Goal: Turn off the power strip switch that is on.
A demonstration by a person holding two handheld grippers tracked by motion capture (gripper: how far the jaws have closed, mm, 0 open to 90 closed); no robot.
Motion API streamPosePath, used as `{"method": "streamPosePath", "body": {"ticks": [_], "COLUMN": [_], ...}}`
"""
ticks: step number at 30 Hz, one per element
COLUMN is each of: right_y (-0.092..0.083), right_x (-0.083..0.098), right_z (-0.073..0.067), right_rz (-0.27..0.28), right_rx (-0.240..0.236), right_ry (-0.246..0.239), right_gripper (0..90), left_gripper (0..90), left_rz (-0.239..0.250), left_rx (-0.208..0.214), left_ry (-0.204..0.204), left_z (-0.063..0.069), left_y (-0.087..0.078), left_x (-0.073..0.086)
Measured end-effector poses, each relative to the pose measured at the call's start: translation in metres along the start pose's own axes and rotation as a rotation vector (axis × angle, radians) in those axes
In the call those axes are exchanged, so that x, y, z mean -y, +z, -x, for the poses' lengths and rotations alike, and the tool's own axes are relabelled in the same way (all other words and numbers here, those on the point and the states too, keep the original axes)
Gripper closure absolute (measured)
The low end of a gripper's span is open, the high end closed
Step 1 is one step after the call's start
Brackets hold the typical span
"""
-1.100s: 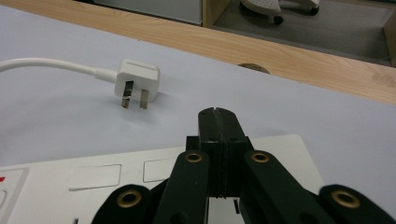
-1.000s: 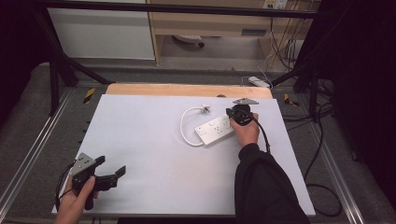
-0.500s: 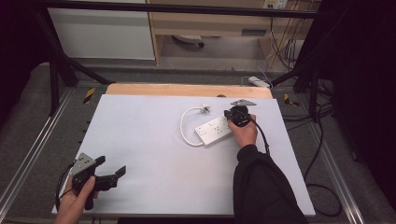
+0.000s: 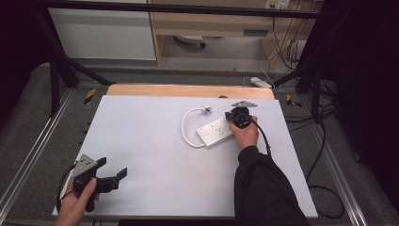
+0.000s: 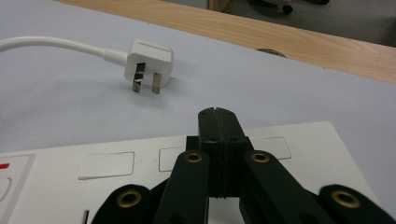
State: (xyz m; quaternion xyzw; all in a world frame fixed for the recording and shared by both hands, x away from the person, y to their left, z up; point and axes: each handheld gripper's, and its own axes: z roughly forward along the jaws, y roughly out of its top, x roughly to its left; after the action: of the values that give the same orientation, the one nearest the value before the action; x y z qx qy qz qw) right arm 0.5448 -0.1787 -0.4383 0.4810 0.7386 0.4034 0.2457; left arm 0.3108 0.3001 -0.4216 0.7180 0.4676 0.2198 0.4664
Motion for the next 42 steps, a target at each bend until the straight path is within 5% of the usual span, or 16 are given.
{"method": "streamPosePath", "body": {"ticks": [18,32,42], "right_y": [0.0020,0.0012,-0.0003], "right_x": [0.0026,0.0038,0.0088], "right_z": [-0.0022,-0.0030,-0.0005], "right_rz": [0.005,0.005,0.009], "right_rx": [-0.007,-0.003,0.010], "right_ry": [-0.005,-0.061,-0.042], "right_gripper": [90.0,90.0,90.0], "left_gripper": [6.4,6.4,6.4], "left_rz": [-0.002,-0.008,-0.011], "left_rx": [0.000,-0.001,-0.001], "left_ry": [0.008,0.005,0.005], "left_z": [0.0004,0.0005,0.0005], "left_y": [0.0005,0.0009,0.0011], "left_x": [0.0001,0.0005,0.0005]}}
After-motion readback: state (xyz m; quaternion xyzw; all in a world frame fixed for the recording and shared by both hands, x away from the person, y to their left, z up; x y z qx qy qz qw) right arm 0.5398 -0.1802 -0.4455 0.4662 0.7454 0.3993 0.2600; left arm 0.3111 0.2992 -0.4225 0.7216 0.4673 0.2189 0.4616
